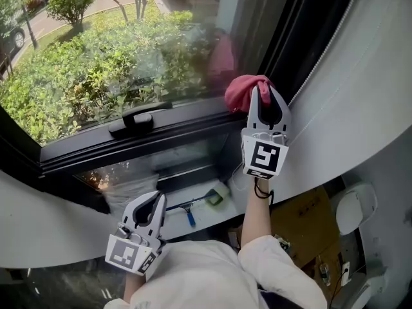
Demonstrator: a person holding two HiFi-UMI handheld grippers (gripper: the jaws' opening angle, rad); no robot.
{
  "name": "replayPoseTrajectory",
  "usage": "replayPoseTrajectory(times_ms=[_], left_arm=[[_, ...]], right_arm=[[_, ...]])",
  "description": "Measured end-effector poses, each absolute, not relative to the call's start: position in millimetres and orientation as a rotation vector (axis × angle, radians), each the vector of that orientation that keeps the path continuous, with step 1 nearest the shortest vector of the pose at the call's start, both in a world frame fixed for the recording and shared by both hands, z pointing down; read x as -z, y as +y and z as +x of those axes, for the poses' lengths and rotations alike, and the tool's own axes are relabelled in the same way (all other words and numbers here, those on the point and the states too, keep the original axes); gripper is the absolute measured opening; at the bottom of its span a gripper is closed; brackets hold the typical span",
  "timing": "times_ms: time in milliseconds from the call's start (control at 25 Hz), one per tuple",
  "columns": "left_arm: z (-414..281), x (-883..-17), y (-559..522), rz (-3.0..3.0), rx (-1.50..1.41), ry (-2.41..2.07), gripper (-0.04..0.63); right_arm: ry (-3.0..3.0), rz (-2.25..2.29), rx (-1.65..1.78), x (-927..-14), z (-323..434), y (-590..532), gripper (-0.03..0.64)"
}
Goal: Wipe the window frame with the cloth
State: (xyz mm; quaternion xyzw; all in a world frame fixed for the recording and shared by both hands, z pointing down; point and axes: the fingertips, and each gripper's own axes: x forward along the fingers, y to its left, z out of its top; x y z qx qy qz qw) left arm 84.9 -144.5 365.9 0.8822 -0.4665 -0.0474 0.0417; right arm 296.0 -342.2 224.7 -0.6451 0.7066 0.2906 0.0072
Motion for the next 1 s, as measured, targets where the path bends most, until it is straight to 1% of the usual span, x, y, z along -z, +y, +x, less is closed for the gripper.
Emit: replayPoseTrajectory(times_ms=[1000], left_arm=[[92,-366,-142,2.709,0.135,-1.405,0.011]], right_arm=[[2.307,-2.035,-0.837,-264,297,-343,0.092]])
